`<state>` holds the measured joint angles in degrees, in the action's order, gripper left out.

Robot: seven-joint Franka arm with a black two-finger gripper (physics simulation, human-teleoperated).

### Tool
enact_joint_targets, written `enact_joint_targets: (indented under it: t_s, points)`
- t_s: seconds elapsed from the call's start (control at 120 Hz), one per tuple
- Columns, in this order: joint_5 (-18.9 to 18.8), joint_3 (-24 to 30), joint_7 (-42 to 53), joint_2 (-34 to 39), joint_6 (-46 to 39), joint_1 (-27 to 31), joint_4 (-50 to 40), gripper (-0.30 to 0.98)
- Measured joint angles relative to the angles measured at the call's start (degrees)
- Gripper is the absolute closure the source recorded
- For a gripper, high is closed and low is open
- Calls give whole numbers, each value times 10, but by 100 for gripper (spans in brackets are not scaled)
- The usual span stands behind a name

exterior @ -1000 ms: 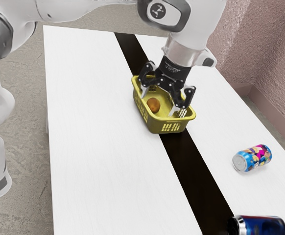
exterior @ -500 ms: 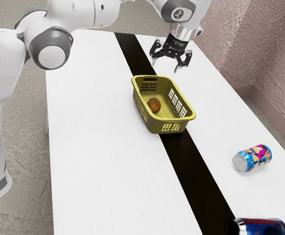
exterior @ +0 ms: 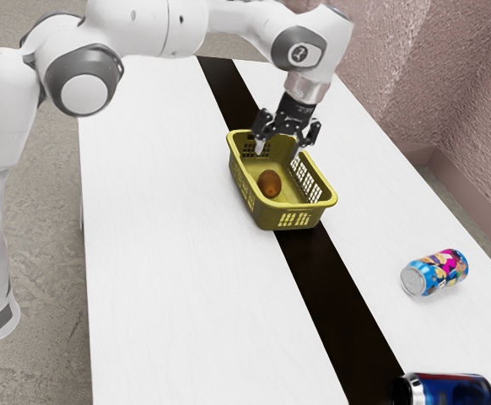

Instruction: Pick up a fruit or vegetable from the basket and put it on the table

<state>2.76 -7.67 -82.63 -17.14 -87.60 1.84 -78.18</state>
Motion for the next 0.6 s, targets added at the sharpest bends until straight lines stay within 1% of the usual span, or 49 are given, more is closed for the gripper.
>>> enact_joint_targets:
  t_s: [0.108,0.325,0.6]
  points:
    - [0,0,-22,-2,-27,-3,-9,0]
    - [-9,1,-33,0,-66,-3,-38,0]
    - [-8,0,-41,0,-91,5,-54,0]
